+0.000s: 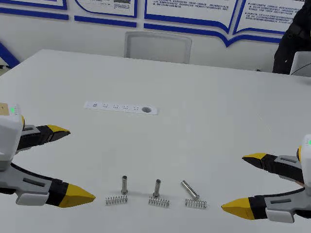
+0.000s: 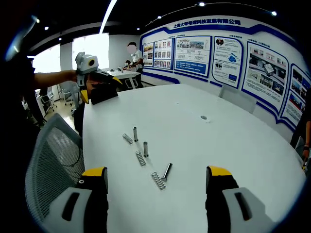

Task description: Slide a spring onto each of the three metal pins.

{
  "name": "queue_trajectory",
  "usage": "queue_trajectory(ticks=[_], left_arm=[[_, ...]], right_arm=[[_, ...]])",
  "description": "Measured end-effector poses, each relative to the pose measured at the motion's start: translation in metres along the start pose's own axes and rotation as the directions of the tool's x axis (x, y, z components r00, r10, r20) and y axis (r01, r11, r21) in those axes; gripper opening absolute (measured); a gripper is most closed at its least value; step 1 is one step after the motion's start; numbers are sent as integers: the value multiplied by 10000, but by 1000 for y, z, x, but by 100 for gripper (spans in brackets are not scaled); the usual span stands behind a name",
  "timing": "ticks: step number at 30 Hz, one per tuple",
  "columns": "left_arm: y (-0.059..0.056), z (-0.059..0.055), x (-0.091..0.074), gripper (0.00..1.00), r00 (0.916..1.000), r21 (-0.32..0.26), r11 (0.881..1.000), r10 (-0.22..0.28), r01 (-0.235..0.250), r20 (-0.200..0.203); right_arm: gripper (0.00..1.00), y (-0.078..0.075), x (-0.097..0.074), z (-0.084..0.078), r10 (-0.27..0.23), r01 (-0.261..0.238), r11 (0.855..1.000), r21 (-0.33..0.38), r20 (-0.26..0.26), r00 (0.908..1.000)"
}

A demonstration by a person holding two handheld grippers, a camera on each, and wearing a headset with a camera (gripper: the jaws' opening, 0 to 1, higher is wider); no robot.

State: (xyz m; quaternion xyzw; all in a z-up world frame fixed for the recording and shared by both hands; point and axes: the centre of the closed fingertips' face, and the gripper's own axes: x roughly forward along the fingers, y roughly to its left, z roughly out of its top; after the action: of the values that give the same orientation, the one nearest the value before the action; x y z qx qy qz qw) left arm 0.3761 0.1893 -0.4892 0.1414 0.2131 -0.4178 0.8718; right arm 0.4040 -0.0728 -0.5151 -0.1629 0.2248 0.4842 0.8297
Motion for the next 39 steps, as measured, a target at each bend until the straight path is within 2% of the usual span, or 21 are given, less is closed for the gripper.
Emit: queue_trajectory(ticks=[3,9,17,26,31,39], left_arm=[[1,3,-1,100,9998,-175,9998,13,-10,180],[2,4,0,100,9999,1,10000,8,-8,139],[3,4,1,100,9995,-82,10000,25,-23,318],[14,3,-2,99,9988,-249,9994,260,-250,408],[15,-4,0,99,9992,-298,9992,272,-263,278],[15,-8,2,99,9991,-449,9987,261,-246,322]], right_arm=[[84,2,1,0,47,-47,10000,60,36,10000],[84,6,1,-2,138,-138,9999,1,-87,9999],[83,8,2,-7,176,-173,9997,161,-184,9997],[83,5,6,-3,164,-161,9995,259,-145,9998],[83,4,11,-5,263,-258,9993,282,-163,9995],[83,11,17,-9,476,-464,9982,392,-324,9983]])
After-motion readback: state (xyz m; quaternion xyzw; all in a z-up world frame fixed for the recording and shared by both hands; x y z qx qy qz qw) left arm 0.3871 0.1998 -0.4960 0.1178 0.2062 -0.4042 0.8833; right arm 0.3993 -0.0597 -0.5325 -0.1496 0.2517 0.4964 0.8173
